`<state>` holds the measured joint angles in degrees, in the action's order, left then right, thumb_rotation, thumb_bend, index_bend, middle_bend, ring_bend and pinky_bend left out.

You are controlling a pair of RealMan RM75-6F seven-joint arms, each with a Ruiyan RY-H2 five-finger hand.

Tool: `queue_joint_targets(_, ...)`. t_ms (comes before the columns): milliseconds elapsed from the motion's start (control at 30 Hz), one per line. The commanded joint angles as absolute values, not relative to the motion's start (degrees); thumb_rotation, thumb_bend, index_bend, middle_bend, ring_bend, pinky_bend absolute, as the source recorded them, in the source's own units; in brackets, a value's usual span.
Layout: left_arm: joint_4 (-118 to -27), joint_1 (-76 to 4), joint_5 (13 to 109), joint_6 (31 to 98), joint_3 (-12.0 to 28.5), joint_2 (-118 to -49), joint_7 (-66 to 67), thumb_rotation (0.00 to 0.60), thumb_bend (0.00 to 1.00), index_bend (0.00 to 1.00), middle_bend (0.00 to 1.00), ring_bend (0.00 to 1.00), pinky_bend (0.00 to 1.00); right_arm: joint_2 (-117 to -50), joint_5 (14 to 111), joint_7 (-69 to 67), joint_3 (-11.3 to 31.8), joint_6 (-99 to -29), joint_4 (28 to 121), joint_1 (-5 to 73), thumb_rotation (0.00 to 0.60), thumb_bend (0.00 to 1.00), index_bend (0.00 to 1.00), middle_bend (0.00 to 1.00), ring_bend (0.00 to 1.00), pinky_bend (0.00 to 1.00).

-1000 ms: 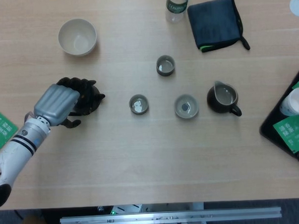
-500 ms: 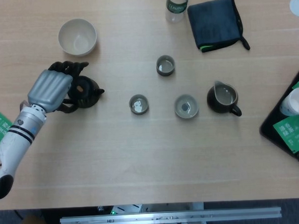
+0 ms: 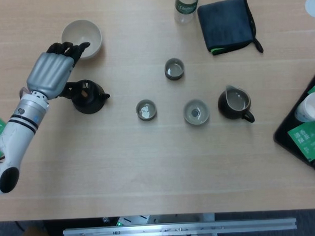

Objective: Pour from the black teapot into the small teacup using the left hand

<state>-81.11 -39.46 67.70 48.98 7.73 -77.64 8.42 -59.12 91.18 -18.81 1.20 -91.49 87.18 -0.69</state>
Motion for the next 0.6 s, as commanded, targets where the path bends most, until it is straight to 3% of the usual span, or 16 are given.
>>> queue_joint_targets(33,-79.7,-40.1,66.3,48.4,8.3,-78.9,9.0,0.6,0.21,0.06,0.2,0.12,0.14,-59.1,91.1,-18.9,1.2,-91.5,87.0,-0.8,0.6,0.0,0.36,0.39,0.23,0.23)
queue_joint_targets(233,-77.9,-40.2,65.5,48.6,8.4,-80.2,9.1,0.6,0.21,0.08,0.22,0.13,0.14,-59.2,90.9,-19.3,1.3,-91.6,86.8,-1.0,0.6,0.0,0.36,0.39,0.23,0.23)
queue_joint_targets(400,-78.4,-40.7,65.3,46.4,7.5,-78.8,9.3,0.594,0.21,0.19,0.25,0.13,0.14,-59.3,90.9,-19.4,1.3,-91.5,86.6,-0.9,0.6,0.0,0.36,0.39,0.23,0.23)
queue_joint_targets(467,-79.0,-41.0,64.9,45.3,6.9,-78.0,10.0,0.518,0.21,0.23,0.26,0.14,0.14,-59.4,90.9,-19.4,1.2,-91.4,86.6,-0.9,0.6,0.0,0.36,0.39,0.23,0.23)
queue_joint_targets(567,-79.8,-41.2,64.4,44.5,6.3,-77.5,11.1,0.299,0.21,0.25,0.3,0.16,0.14,-59.4,90.9,-19.4,1.3,-91.4,86.5,-0.9,0.6,0.0,0.36,0.39,0.23,0.23)
queue_joint_targets(600,-80.1,-41.3,64.1,44.2,6.1,-77.4,11.5,0.253,0.21,0.26,0.31,0.17,0.14,-59.5,91.0,-19.4,1.3,-91.4,86.5,-0.8,0.6,0.0,0.36,0.39,0.23,0.23)
